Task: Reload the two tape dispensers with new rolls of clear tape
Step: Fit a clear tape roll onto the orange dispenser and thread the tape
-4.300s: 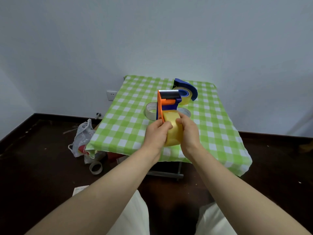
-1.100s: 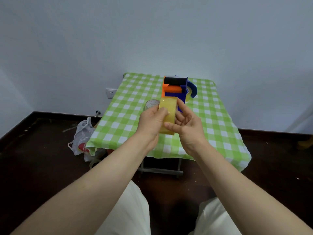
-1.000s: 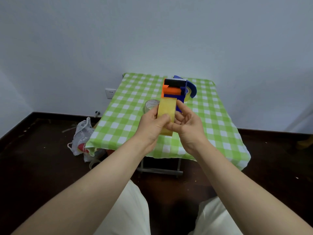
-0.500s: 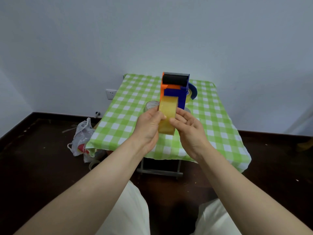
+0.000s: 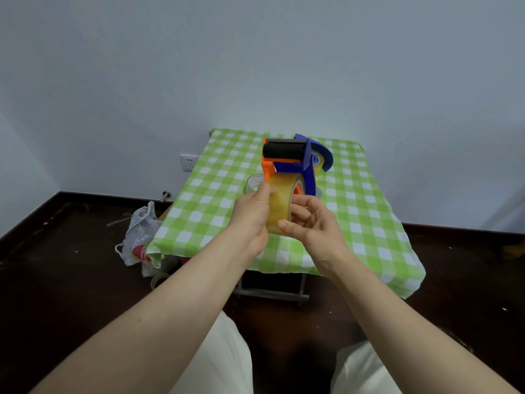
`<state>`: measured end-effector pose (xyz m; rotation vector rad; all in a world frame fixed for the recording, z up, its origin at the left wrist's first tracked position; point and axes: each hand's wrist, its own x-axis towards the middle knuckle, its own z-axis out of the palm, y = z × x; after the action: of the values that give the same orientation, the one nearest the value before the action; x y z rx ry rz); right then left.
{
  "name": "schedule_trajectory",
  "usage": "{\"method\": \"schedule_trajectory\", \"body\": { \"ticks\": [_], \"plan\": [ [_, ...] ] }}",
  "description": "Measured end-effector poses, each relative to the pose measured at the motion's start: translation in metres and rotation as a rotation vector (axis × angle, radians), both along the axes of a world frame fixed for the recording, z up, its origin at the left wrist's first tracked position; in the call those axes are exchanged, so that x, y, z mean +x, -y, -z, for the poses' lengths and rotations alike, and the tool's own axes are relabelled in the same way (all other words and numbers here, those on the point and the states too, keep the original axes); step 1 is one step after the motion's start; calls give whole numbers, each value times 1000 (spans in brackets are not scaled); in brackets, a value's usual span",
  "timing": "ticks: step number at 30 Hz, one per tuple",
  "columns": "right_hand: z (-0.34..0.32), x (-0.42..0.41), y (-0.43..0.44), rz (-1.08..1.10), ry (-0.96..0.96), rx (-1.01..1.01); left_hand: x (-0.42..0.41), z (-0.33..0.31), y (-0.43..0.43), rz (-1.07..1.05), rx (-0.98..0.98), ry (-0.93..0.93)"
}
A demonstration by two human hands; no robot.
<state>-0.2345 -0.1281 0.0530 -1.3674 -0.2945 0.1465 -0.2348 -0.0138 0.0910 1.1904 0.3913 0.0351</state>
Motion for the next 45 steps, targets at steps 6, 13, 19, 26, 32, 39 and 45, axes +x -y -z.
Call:
{"method": "schedule_trajectory", "body": {
  "ticks": [6, 13, 19, 26, 32, 39, 45],
  "plan": [
    [2, 3, 5, 16, -123, 43, -9, 4, 1, 21, 17, 31],
    [-13, 1, -2, 163, -299, 39, -13, 8, 9, 26, 58, -22],
    [-11, 4, -6, 254, -366, 10, -9, 11, 14, -10, 32, -80],
    [-6, 6, -11, 301, -397, -4, -4, 12, 12, -10, 33, -117],
    [-9, 9, -12, 320, -410, 19, -5, 18, 12, 10, 57, -50],
    [-12, 10, -11, 312, -406, 26, -4, 9, 9, 1, 1, -70],
    [-10, 8, -12, 323, -389, 34, -1, 13, 11, -30, 9, -68]
  ]
}}
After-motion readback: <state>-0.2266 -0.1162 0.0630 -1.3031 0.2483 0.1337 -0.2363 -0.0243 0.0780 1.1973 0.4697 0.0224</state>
